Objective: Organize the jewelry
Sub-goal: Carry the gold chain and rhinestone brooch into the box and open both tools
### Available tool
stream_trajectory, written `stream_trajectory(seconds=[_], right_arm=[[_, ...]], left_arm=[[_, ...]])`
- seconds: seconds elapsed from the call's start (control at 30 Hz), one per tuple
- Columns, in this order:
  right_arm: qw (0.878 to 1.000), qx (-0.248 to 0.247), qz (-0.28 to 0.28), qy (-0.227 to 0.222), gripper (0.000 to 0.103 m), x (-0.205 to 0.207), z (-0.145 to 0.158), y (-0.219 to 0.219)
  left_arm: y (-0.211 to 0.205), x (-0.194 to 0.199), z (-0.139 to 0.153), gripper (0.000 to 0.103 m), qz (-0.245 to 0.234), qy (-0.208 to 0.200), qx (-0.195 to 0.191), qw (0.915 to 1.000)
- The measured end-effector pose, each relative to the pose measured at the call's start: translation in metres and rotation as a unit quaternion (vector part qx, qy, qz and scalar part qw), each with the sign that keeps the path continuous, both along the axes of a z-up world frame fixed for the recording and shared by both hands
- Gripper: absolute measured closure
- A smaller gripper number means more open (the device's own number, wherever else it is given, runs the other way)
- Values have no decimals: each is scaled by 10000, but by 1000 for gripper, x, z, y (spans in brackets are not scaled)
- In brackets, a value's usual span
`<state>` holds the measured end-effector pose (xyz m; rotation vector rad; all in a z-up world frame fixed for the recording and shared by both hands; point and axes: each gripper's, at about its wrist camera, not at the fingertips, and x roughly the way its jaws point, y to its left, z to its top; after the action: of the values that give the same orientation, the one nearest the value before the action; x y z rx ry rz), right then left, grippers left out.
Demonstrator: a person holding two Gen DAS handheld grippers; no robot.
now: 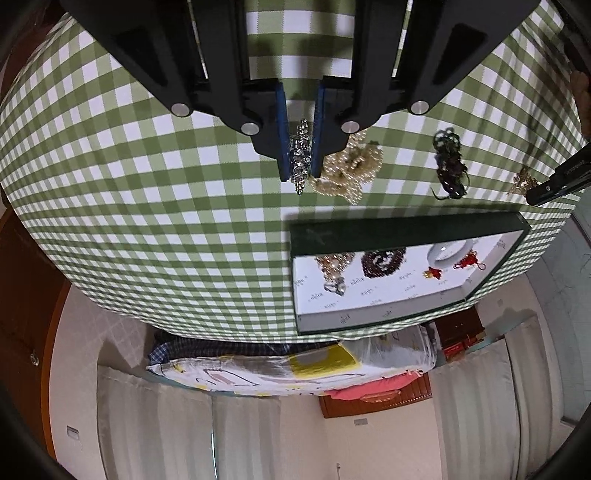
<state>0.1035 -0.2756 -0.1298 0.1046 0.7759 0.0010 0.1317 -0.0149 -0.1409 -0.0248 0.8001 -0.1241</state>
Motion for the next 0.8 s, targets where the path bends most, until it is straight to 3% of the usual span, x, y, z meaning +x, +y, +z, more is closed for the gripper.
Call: stream_trajectory(seconds=[0.37, 0.8], right_arm=[[9992, 113, 217, -314, 91, 3, 22, 13], [9945, 317, 558, -824, 91, 23, 60, 34]], left_arm=[[0, -7, 27, 92, -10, -279, -144, 9995], [-5, 7, 84, 92, -96, -898, -334, 9954]])
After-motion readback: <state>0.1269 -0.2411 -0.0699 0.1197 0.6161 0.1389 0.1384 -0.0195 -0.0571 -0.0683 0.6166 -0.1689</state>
